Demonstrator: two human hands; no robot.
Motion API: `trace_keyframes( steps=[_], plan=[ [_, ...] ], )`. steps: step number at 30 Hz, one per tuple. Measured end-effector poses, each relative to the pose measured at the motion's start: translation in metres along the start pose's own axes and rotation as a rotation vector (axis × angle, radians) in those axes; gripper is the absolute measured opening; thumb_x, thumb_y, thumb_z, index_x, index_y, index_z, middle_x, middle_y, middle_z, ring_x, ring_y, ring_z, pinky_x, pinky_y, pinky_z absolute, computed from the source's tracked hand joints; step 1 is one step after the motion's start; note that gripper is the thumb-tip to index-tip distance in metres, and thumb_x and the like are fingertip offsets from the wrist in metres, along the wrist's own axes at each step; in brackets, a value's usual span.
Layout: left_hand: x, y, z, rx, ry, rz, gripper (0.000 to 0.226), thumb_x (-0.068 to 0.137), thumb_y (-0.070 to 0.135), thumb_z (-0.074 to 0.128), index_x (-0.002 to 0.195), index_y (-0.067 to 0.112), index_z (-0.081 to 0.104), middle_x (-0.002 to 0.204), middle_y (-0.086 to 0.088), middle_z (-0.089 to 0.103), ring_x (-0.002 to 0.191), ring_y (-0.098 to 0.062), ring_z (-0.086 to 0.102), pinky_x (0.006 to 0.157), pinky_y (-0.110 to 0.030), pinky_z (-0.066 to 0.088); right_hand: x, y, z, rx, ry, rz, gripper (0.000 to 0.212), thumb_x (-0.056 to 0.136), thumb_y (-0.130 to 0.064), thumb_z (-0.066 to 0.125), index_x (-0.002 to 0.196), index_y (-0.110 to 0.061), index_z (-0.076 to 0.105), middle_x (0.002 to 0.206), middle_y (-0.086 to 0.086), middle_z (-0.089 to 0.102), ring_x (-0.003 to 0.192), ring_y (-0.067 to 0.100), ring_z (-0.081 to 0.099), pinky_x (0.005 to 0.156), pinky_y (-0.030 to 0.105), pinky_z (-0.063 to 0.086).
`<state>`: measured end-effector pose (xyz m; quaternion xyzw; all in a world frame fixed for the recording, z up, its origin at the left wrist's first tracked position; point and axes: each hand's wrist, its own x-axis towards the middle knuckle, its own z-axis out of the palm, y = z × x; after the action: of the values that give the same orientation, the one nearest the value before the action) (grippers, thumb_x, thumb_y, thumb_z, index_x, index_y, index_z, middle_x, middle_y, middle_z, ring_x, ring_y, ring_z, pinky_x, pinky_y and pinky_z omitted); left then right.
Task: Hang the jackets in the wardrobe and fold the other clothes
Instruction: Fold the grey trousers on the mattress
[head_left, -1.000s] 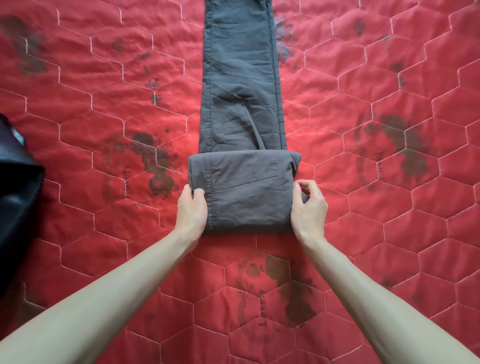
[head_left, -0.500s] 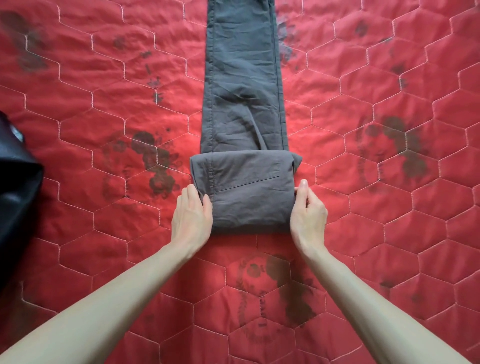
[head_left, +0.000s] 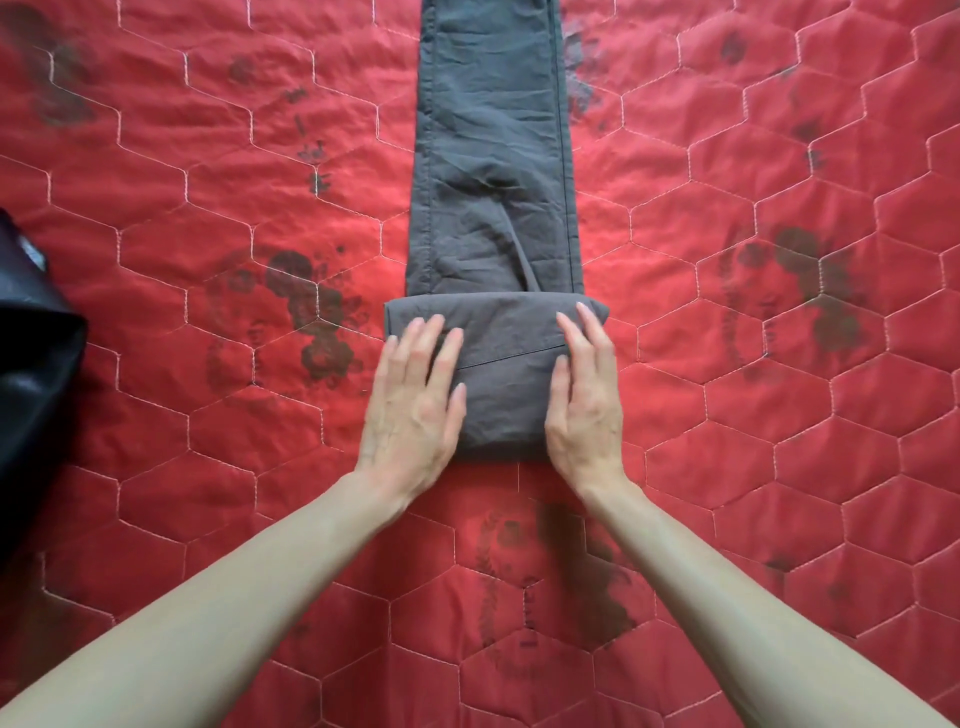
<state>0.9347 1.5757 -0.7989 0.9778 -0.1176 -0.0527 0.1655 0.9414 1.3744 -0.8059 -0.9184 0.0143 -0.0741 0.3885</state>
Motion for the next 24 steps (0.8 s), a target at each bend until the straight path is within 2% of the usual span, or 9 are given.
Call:
trace_keyframes(
  steps=[3,8,13,16,18,20,22,24],
  plan=[
    [0.002,0.001,0.013,0.042,-0.064,0.091,0.06,0.106,0.031,0.044,0.162,0.01,0.032,0.17,-0.014,0.024,0.159,-0.031,0.018,0.126,-0.054,0.021,-0.004,0.006,0.011,-0.101,-0.147,-0.138,0.044,0.109,-0.013,0.045,0.153,-0.008,0.048,0.166,0.011,0.034,0.157,0.025,0.025,0.127,0.044,0.025],
    [-0.001,-0.022,0.025,0.122,-0.16,0.136,0.068,0.107,0.047,0.038,0.166,0.019,0.02,0.174,-0.009,0.01,0.161,-0.027,0.006,0.128,-0.055,0.014,-0.016,0.046,0.004,-0.26,-0.25,-0.081,0.057,0.109,-0.034,0.042,0.162,-0.018,0.032,0.172,0.003,0.021,0.16,0.019,0.012,0.127,0.048,0.023],
    [-0.004,-0.037,0.022,0.125,-0.215,0.207,0.077,0.103,0.058,0.037,0.167,0.023,0.01,0.175,-0.008,-0.002,0.161,-0.028,-0.005,0.129,-0.052,0.01,-0.016,0.057,-0.007,-0.354,-0.372,-0.127,0.068,0.106,-0.046,0.041,0.166,-0.022,0.018,0.175,0.001,0.008,0.161,0.017,0.004,0.13,0.043,0.011],
    [-0.002,-0.05,0.014,0.133,-0.219,0.304,0.069,0.107,0.047,0.036,0.167,0.021,0.013,0.174,-0.008,0.001,0.161,-0.028,-0.004,0.13,-0.05,0.011,-0.009,0.067,-0.021,-0.369,-0.472,-0.198,0.072,0.106,-0.051,0.04,0.167,-0.024,0.014,0.175,0.0,0.002,0.161,0.017,0.001,0.13,0.043,0.009],
    [0.0,-0.063,0.008,0.166,-0.193,0.368,0.063,0.107,0.025,0.036,0.166,0.017,0.017,0.174,-0.008,0.008,0.161,-0.029,0.003,0.129,-0.049,0.017,0.0,0.075,-0.032,-0.358,-0.505,-0.277,0.063,0.109,-0.043,0.038,0.166,-0.024,0.02,0.174,0.002,0.008,0.161,0.018,0.008,0.128,0.047,0.02],
    [0.002,-0.074,0.0,0.205,-0.166,0.398,0.073,0.094,0.005,0.034,0.165,0.014,0.02,0.173,-0.008,0.012,0.161,-0.028,0.01,0.127,-0.05,0.021,0.01,0.087,-0.044,-0.353,-0.484,-0.393,0.054,0.108,-0.019,0.042,0.162,-0.017,0.033,0.171,0.007,0.022,0.158,0.023,0.021,0.123,0.049,0.031],
    [0.003,-0.081,-0.009,0.26,-0.14,0.403,0.081,0.085,-0.001,0.03,0.165,0.012,0.022,0.173,-0.01,0.014,0.16,-0.03,0.012,0.128,-0.051,0.021,0.019,0.097,-0.055,-0.409,-0.452,-0.481,0.065,0.097,0.004,0.046,0.159,-0.014,0.038,0.169,0.01,0.028,0.156,0.027,0.028,0.119,0.05,0.036],
    [0.006,-0.085,-0.014,0.303,-0.132,0.392,0.078,0.088,-0.001,0.027,0.164,0.011,0.022,0.172,-0.014,0.014,0.16,-0.032,0.014,0.128,-0.052,0.021,0.026,0.104,-0.066,-0.489,-0.426,-0.534,0.072,0.092,0.007,0.046,0.16,-0.014,0.036,0.169,0.011,0.027,0.157,0.027,0.026,0.12,0.05,0.036]
  ],
)
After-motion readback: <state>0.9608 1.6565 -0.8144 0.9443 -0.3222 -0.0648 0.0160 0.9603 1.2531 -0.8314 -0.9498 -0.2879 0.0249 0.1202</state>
